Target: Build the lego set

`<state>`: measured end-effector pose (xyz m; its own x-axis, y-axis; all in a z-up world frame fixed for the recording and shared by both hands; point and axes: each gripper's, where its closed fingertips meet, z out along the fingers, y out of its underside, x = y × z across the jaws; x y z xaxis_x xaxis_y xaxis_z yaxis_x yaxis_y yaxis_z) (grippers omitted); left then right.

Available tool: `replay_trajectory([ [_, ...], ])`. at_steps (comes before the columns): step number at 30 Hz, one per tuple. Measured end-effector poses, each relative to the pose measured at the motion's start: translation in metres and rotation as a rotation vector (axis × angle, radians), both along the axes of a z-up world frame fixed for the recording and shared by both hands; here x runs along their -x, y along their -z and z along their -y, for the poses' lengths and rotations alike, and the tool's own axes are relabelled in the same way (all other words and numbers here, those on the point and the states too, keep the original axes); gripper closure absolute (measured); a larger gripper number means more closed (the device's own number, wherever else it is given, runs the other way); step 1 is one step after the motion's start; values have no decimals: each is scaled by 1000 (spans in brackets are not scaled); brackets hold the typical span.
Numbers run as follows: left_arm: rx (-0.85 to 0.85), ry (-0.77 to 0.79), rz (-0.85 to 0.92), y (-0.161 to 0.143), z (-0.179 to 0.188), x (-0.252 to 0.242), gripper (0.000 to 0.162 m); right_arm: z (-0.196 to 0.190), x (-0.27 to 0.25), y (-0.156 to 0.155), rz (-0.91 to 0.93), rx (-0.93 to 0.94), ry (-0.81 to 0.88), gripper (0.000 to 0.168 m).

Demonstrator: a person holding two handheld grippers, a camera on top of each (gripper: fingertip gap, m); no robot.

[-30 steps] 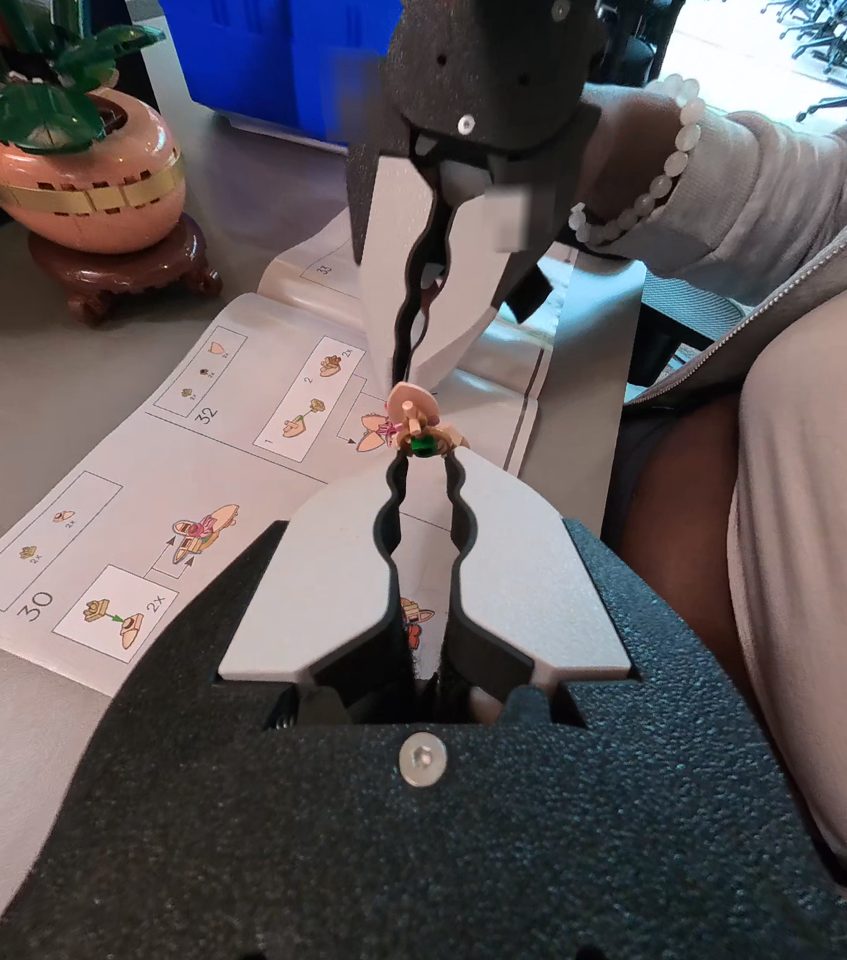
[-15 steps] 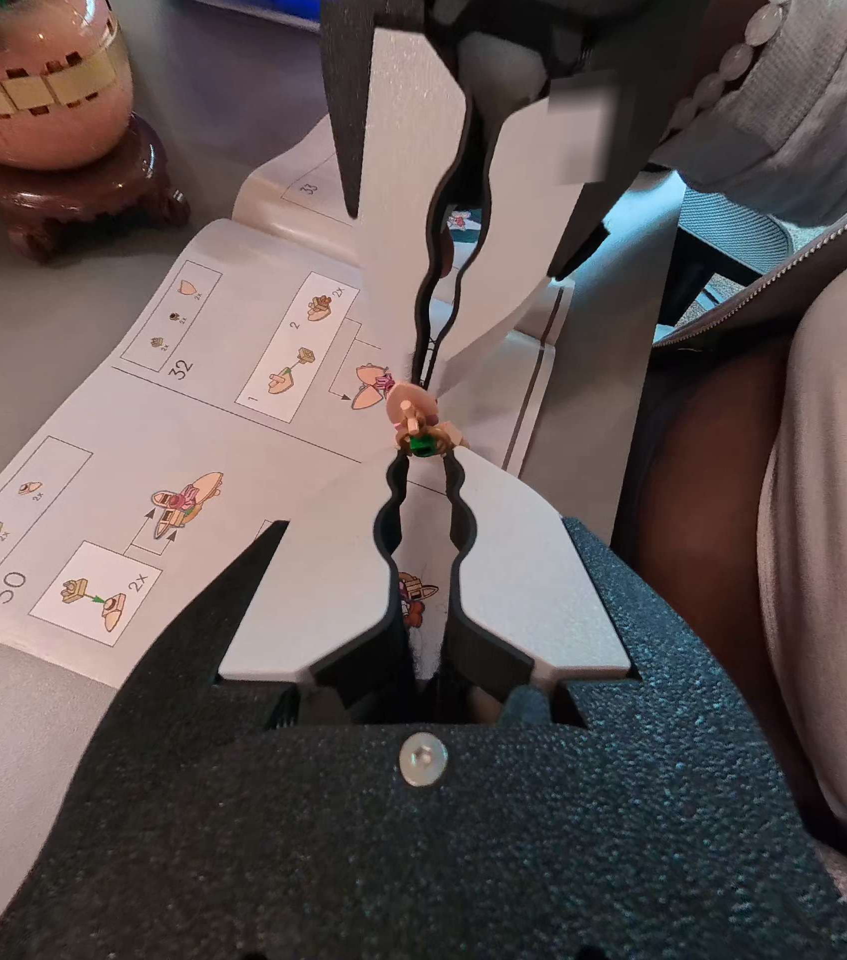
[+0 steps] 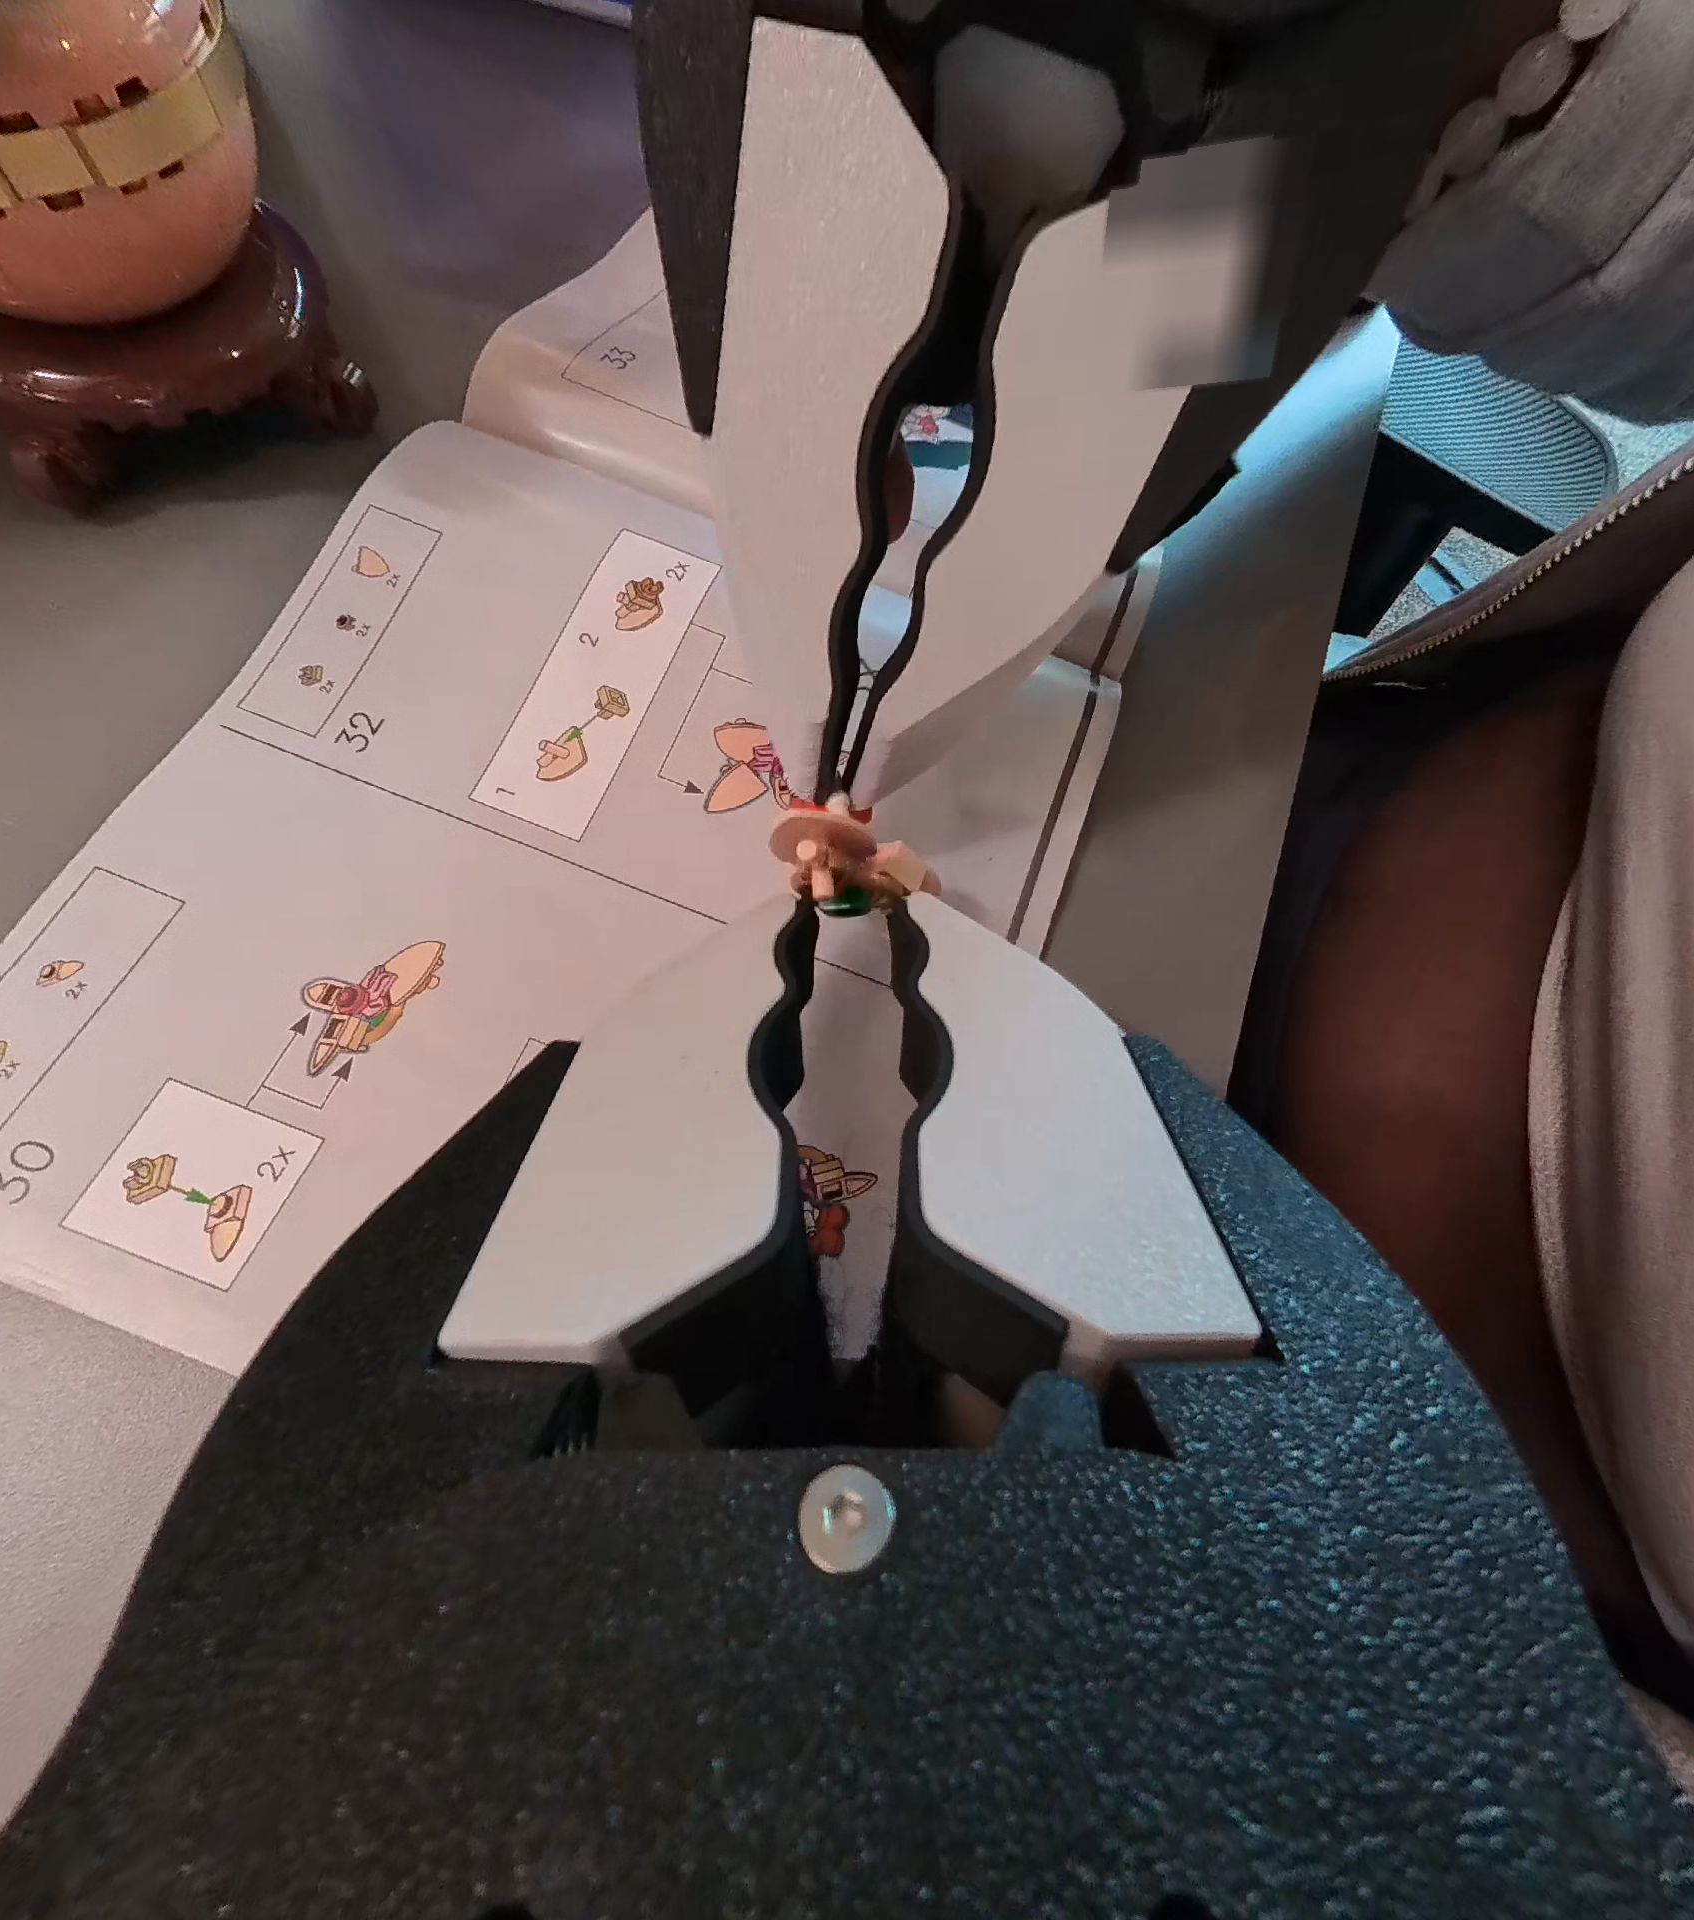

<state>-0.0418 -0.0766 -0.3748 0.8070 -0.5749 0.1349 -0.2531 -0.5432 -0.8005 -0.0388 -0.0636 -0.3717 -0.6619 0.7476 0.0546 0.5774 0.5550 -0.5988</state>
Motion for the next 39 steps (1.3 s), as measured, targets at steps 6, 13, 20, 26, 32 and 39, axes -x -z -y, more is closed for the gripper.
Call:
replay_trajectory([
  [6, 49, -5, -77, 4, 0, 3, 148, -1, 2, 5, 27, -90, -11, 166],
  [13, 93, -8, -89, 6, 0, 4, 148, -1, 4, 6, 52, -130, -24, 166],
  [20, 191, 25, -134, 10, 3, 4, 155, -2, 4, 10, 76, -218, -82, 166],
  [26, 226, 35, -126, 12, 3, 5, 155, -2, 5, 13, 91, -205, -109, 166],
  [32, 249, 65, -89, 13, 5, 3, 155, 1, 4, 15, 98, -205, -154, 166],
  [39, 283, 43, -69, 13, 5, 3, 155, 1, 5, 16, 110, -212, -131, 166],
])
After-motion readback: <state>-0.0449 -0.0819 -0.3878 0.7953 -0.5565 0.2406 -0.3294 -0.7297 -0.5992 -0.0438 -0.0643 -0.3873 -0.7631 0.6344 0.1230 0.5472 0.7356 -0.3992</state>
